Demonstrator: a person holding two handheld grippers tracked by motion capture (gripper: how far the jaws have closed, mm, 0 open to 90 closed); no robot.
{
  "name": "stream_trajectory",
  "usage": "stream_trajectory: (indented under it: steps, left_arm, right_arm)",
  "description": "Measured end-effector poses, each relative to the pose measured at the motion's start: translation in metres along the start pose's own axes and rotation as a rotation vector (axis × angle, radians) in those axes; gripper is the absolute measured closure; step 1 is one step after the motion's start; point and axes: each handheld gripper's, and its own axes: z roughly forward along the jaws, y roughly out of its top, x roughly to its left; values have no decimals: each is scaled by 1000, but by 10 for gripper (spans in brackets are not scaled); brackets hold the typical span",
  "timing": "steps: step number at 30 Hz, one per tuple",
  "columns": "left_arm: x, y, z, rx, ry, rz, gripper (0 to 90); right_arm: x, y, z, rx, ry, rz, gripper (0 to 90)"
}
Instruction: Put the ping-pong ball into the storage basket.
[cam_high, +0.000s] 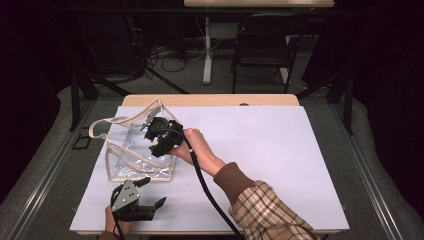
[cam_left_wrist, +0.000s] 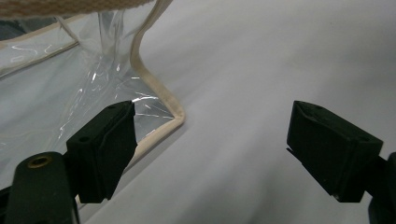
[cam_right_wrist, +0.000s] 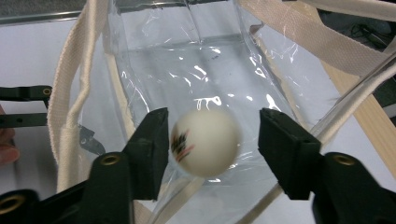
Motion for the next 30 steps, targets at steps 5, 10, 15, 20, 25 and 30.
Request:
stream_trajectory:
  steps: [5, 10, 15, 20, 25, 30]
  left_arm:
    - [0, 0, 0, 1, 0, 2, 161]
    - [0, 0, 0, 1, -1, 1, 161]
    - [0, 0, 1, 3, -3, 2, 161]
    - [0, 0, 1, 3, 0, 2, 161]
    - [-1, 0, 1, 5, -1, 4, 161]
    - [-1, 0, 0, 8, -1, 2, 160]
  right_arm:
    - [-2, -1, -10, -39, 2, 37, 272]
    - [-4, -7, -22, -79, 11, 64, 150]
    - [-9, -18, -33, -116, 34, 82, 107]
    - [-14, -28, -41, -140, 41, 97, 80]
    - [-20, -41, -49, -148, 36, 118, 57]
    - [-25, -52, -56, -154, 27, 132, 49]
